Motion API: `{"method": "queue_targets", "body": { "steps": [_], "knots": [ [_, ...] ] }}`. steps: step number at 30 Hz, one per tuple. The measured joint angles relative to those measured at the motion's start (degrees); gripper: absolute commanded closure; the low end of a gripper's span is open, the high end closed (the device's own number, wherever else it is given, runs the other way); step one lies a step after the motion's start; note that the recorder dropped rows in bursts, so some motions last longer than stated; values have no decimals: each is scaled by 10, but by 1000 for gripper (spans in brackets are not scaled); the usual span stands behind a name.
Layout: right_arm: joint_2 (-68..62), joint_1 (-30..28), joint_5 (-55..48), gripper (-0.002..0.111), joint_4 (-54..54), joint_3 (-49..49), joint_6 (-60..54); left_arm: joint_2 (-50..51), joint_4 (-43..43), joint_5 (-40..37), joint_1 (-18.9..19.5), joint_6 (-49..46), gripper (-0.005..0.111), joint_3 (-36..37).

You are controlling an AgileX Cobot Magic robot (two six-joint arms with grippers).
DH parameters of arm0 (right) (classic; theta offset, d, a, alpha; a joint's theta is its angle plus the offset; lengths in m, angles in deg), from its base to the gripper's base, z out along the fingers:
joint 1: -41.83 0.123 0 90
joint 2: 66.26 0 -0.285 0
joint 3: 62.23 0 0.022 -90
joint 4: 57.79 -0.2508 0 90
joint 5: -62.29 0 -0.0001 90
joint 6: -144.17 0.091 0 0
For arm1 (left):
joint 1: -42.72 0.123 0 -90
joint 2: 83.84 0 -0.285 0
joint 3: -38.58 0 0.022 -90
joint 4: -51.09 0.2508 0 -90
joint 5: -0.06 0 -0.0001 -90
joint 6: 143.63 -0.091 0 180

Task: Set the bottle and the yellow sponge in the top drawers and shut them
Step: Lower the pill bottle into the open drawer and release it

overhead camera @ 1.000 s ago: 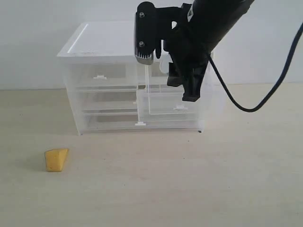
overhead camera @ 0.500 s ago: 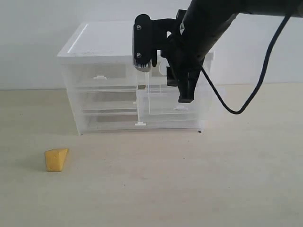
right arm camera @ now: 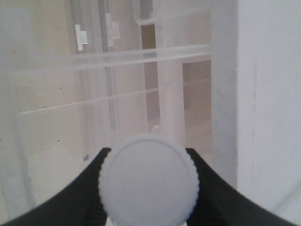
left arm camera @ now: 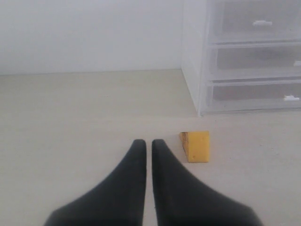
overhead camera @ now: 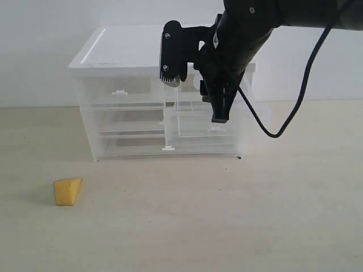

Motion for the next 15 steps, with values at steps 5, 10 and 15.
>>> {"method": "queue_targets", "body": {
  "steps": [5, 10, 15],
  "knots": [
    [0, 0, 1, 56, 0, 0, 1, 0, 0, 0, 0, 0, 102, 0],
    [0, 0, 14, 39, 0, 0, 2, 0, 0, 0, 0, 0, 102, 0],
    [0, 0, 28, 39, 1, 0, 4, 0, 0, 0, 0, 0, 102, 0]
  ]
}}
